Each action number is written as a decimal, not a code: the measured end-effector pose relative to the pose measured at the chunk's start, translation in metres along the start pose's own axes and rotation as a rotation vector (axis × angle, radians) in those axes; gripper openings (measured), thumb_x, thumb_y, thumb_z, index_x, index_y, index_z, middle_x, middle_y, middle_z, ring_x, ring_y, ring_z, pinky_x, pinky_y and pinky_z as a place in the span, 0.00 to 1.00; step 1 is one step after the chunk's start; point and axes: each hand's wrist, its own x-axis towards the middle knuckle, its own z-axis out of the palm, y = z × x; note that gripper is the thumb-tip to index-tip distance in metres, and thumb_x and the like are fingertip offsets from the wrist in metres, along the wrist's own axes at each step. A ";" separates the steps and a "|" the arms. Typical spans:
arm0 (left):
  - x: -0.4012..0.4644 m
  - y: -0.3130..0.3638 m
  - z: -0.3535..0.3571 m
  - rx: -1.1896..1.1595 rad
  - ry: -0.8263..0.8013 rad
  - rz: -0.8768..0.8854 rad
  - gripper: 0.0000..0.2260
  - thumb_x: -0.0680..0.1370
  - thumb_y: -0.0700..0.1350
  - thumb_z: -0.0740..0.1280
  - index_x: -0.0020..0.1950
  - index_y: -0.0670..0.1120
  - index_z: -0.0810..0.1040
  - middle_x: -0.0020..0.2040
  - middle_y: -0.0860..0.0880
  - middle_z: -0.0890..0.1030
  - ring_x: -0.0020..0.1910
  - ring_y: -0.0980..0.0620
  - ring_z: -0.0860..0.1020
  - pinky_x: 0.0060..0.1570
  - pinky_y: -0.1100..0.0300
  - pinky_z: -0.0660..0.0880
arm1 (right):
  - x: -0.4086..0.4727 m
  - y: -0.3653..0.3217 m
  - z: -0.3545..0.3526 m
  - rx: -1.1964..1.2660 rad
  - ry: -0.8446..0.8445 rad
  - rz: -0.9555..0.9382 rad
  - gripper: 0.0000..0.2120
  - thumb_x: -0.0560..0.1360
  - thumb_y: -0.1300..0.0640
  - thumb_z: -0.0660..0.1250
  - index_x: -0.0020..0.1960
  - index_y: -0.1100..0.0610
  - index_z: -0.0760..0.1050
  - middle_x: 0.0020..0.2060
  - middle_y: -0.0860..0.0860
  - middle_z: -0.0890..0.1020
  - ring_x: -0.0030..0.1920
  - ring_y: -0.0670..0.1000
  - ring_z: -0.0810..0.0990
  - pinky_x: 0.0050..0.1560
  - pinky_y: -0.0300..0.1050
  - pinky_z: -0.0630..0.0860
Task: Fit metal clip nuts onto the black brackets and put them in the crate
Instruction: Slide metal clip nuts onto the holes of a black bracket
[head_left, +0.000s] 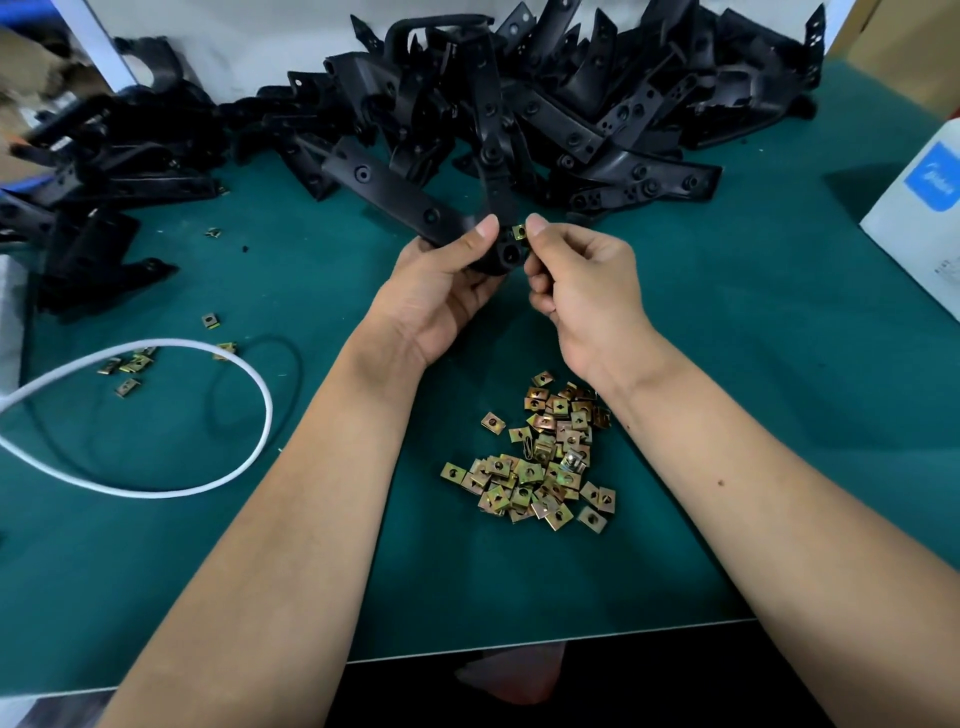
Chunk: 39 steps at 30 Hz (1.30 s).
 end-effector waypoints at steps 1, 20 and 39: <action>0.000 -0.001 0.002 0.009 0.016 0.009 0.05 0.79 0.39 0.72 0.53 0.43 0.80 0.48 0.45 0.85 0.47 0.49 0.84 0.49 0.58 0.81 | -0.001 0.000 0.000 -0.030 0.002 -0.014 0.13 0.81 0.59 0.70 0.38 0.59 0.78 0.28 0.50 0.73 0.28 0.46 0.68 0.26 0.37 0.63; 0.001 -0.014 0.012 -0.183 0.059 0.109 0.03 0.81 0.38 0.69 0.53 0.41 0.77 0.44 0.45 0.83 0.43 0.50 0.81 0.51 0.56 0.78 | -0.002 -0.002 -0.004 -0.117 -0.092 -0.052 0.10 0.79 0.59 0.72 0.39 0.57 0.82 0.29 0.49 0.72 0.30 0.46 0.68 0.27 0.38 0.63; 0.001 -0.008 0.006 0.248 0.223 0.286 0.10 0.77 0.33 0.73 0.57 0.37 0.78 0.49 0.41 0.84 0.48 0.47 0.83 0.55 0.50 0.80 | 0.028 -0.009 -0.041 -0.754 -0.339 -0.286 0.13 0.79 0.46 0.70 0.45 0.53 0.86 0.36 0.50 0.85 0.34 0.45 0.79 0.38 0.44 0.74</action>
